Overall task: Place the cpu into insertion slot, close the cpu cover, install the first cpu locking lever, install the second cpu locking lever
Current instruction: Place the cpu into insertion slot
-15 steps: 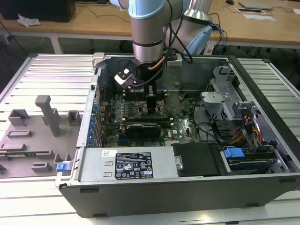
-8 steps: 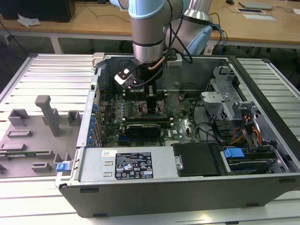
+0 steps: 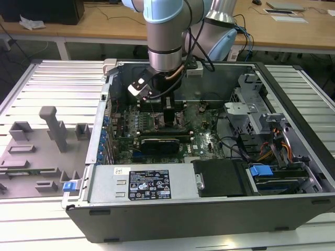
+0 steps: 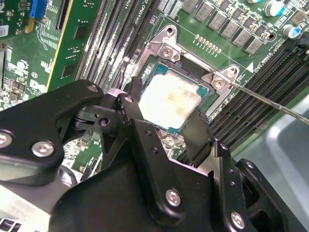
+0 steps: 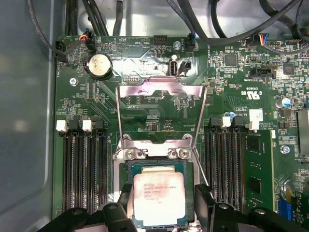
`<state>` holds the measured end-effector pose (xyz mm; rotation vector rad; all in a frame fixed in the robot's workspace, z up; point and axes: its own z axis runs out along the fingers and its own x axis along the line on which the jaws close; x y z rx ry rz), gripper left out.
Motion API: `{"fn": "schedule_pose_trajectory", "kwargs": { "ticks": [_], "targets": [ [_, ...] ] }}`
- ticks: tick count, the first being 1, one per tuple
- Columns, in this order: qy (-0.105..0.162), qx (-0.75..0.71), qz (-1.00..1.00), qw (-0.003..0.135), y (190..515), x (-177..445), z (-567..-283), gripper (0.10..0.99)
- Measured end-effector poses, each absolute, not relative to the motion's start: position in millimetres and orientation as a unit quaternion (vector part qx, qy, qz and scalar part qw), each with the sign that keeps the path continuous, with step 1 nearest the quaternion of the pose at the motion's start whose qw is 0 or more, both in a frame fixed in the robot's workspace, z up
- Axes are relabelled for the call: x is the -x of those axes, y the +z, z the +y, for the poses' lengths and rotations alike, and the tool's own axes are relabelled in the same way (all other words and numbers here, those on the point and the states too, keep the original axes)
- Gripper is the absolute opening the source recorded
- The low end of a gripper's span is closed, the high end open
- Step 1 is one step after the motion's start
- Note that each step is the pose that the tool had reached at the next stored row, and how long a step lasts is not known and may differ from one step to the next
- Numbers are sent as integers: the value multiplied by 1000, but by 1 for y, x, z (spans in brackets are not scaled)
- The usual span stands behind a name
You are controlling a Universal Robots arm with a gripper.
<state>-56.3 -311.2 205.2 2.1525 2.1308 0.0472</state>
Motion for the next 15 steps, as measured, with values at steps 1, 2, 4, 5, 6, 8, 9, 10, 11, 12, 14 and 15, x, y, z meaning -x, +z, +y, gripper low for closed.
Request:
{"fn": "schedule_pose_trajectory", "kwargs": {
  "ticks": [1, 2, 4, 5, 6, 8, 9, 10, 11, 12, 14, 15],
  "targets": [
    [16, -710, 702, 56, 204, 56, -311, 620],
    [18, -710, 702, 53, 203, 56, -311, 620],
    [20, -710, 702, 52, 203, 56, -311, 620],
    [20, -710, 702, 52, 203, 56, -311, 620],
    [20, -710, 702, 52, 203, 56, -311, 620],
    [24, -710, 702, 47, 203, 56, -311, 620],
    [28, -710, 702, 44, 203, 56, -311, 620],
    [28, -710, 702, 43, 202, 56, -311, 620],
    [29, -710, 702, 43, 202, 56, -311, 620],
    [29, -710, 702, 43, 202, 56, -311, 620],
    [29, -710, 702, 43, 202, 56, -311, 620],
    [29, -710, 702, 43, 202, 56, -311, 620]
  ]
}}
